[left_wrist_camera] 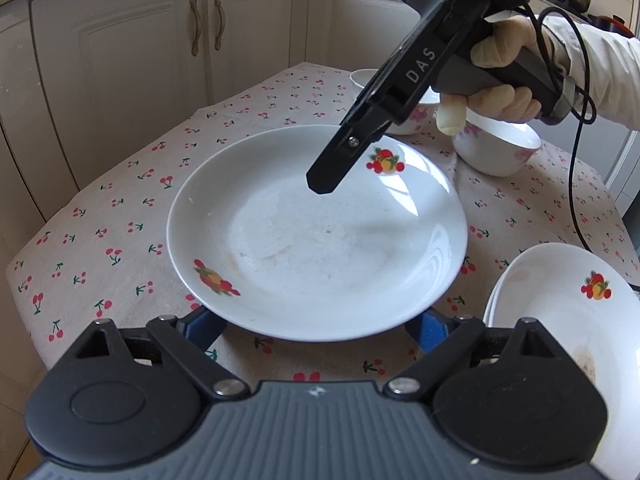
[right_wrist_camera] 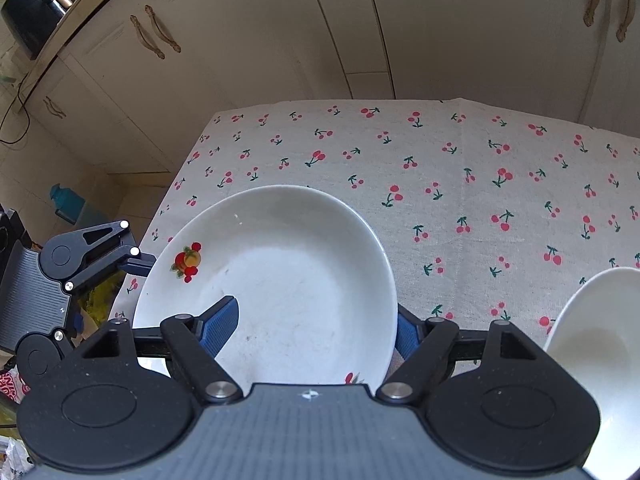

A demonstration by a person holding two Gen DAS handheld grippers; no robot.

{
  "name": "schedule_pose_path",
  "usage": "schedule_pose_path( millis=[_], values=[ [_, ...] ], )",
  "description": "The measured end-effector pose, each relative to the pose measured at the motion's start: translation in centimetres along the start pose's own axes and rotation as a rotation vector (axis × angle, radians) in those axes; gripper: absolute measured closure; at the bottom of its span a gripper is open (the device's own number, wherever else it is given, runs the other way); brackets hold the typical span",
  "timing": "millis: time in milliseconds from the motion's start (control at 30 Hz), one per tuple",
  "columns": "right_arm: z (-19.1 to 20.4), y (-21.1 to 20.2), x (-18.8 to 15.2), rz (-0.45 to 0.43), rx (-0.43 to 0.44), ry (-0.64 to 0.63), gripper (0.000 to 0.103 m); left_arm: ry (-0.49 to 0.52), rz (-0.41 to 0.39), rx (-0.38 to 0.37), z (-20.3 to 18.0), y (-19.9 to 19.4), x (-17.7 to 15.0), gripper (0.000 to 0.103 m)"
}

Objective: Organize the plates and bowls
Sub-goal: 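Carry the held plate with the right gripper over the plate stack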

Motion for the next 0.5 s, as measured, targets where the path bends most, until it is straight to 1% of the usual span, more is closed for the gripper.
schedule_pose_path(
  millis=[500],
  values=[
    [1.2,-0.6,0.3,-0.025,-0.008,-0.052,0.020,0.004,-0.009,0.025,-0.3,-1.3,0.3,0.009]
  ],
)
Point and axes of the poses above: each gripper's, at about its wrist camera, not at the fingertips, and y roughly the way its jaws point, z to its left, x to its top, the point moved 6 cm from there along y, roughly the way its jaws point, and after that the axes turned 11 degrees about y, right-handed, at the moved point
